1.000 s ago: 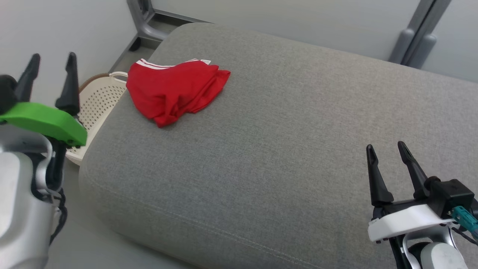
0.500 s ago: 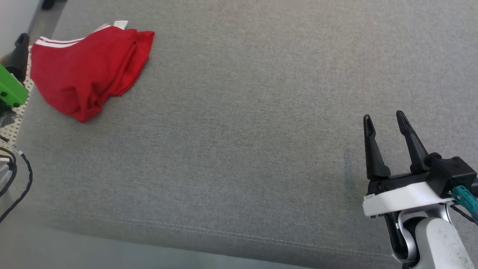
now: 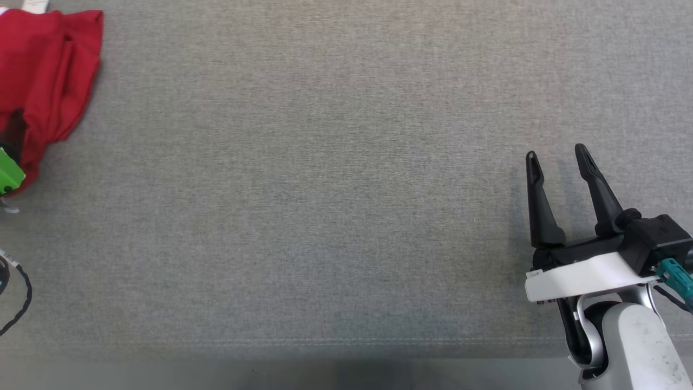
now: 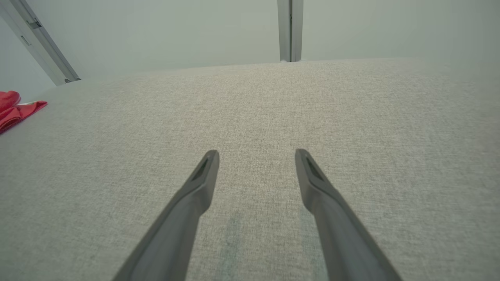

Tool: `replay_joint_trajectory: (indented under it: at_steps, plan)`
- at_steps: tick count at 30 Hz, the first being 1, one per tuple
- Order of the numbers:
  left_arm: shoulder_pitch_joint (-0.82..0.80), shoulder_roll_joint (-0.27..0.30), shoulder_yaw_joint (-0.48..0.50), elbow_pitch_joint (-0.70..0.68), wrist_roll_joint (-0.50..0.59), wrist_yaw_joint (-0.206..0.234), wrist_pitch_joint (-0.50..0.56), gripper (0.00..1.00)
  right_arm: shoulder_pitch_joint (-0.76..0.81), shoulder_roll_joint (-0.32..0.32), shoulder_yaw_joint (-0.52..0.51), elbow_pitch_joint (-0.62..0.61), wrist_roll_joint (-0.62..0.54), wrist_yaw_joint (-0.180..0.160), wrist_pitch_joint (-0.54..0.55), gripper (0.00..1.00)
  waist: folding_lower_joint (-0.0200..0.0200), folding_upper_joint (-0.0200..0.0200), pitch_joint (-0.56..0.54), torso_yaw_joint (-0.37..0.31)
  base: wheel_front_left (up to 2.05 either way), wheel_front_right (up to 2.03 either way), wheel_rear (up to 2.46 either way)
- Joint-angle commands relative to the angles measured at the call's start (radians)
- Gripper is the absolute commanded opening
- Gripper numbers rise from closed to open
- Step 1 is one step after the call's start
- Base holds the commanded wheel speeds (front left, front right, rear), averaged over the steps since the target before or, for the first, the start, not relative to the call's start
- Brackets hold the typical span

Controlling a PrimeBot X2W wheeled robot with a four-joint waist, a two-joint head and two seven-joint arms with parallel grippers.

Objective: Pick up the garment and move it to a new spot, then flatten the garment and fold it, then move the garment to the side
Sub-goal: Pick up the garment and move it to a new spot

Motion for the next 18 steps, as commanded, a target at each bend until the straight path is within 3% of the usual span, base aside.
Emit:
replay_joint_trajectory:
  at_steps: [1, 2, 3, 4, 5, 13, 18]
  plan:
    - [-0.017, 0.005, -0.003, 0.017, 0.006, -0.003, -0.007, 1.00, -0.010, -0.003, -0.001, -0.007, -0.004, -0.001, -0.001, 1.00, -0.0002, 0.0000, 0.019, -0.026, 0.00, 0.00, 0.00]
    - [-0.017, 0.002, -0.003, 0.035, 0.003, -0.003, -0.014, 0.96, -0.006, -0.002, -0.002, -0.010, -0.004, -0.001, 0.003, 1.00, -0.0002, 0.0000, 0.016, -0.027, 0.00, 0.00, 0.00]
    - [-0.019, -0.002, -0.004, 0.051, 0.004, -0.003, -0.025, 0.61, -0.002, -0.002, -0.004, -0.012, -0.004, -0.001, 0.005, 1.00, -0.0002, 0.0000, 0.014, -0.028, 0.00, 0.00, 0.00]
    - [-0.020, -0.002, -0.007, 0.066, 0.011, -0.001, -0.038, 0.13, 0.003, -0.002, -0.005, -0.014, -0.004, -0.001, 0.006, 1.00, -0.0002, 0.0000, 0.010, -0.028, 0.00, 0.00, 0.00]
    - [-0.024, -0.004, -0.012, 0.083, 0.018, 0.004, -0.044, 0.00, 0.007, -0.003, -0.008, -0.016, -0.004, -0.001, 0.008, 1.00, -0.0002, 0.0000, 0.006, -0.028, 0.00, 0.00, 0.00]
    - [-0.069, -0.007, -0.034, 0.105, 0.076, 0.026, -0.234, 0.00, 0.028, -0.003, -0.017, -0.020, 0.004, -0.001, 0.014, 1.00, -0.0002, 0.0000, -0.040, -0.005, 0.00, 0.00, 0.00]
    - [-0.046, -0.018, -0.035, 0.078, 0.086, 0.018, -0.347, 0.00, 0.031, -0.003, -0.014, -0.009, 0.014, -0.001, 0.008, 1.00, -0.0002, 0.0000, -0.081, 0.003, 0.00, 0.00, 0.00]
